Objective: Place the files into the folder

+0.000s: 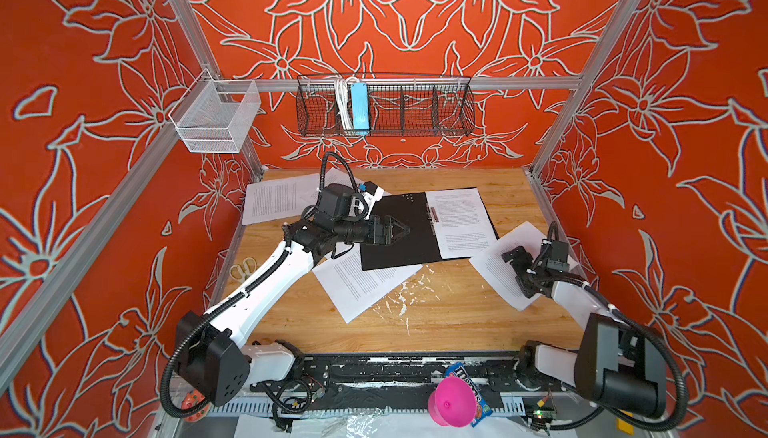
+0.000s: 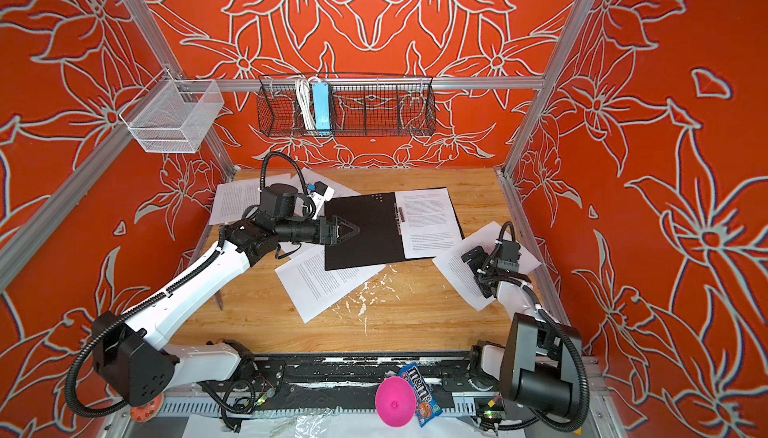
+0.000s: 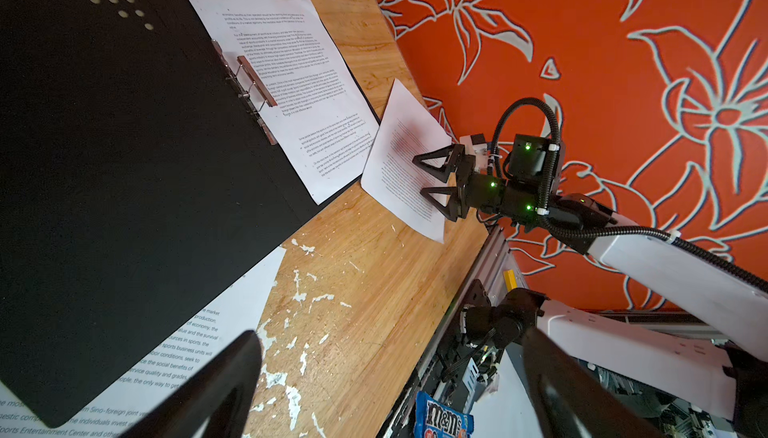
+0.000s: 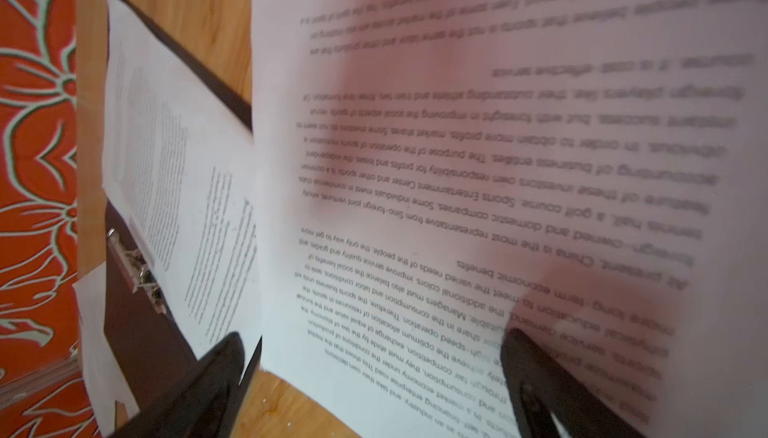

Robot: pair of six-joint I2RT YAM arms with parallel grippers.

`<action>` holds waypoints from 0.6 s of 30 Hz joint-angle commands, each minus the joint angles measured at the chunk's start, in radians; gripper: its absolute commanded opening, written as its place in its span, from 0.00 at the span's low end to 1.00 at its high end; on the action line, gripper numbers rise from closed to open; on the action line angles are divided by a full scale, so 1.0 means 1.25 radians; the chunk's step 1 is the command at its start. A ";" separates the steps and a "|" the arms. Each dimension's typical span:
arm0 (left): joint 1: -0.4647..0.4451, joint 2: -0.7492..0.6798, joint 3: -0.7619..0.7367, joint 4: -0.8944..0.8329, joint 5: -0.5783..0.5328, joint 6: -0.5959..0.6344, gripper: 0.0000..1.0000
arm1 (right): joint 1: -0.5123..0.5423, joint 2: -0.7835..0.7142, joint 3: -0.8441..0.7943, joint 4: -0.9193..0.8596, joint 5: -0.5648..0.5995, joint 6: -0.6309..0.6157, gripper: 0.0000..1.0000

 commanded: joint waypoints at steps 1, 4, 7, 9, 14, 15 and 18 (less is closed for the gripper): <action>0.005 0.004 -0.004 0.009 0.013 -0.002 0.98 | 0.093 -0.032 -0.034 -0.020 -0.008 0.077 0.98; 0.004 0.007 -0.005 0.009 0.009 -0.002 0.98 | 0.198 -0.055 -0.053 0.022 0.030 0.158 0.98; 0.005 0.015 -0.004 0.009 0.012 -0.005 0.98 | 0.302 -0.045 -0.037 0.076 0.077 0.212 0.98; 0.005 0.021 -0.002 0.007 0.019 -0.007 0.98 | 0.342 -0.008 0.010 0.098 0.086 0.205 0.98; 0.005 0.036 0.004 -0.004 0.026 -0.008 0.98 | 0.346 0.133 0.187 0.094 -0.071 0.051 0.98; 0.005 0.039 0.008 -0.009 0.027 -0.007 0.98 | 0.343 0.132 0.208 0.054 -0.053 0.025 0.98; -0.002 0.056 0.021 -0.032 0.038 -0.013 0.98 | 0.280 0.081 0.188 -0.003 0.008 -0.004 0.98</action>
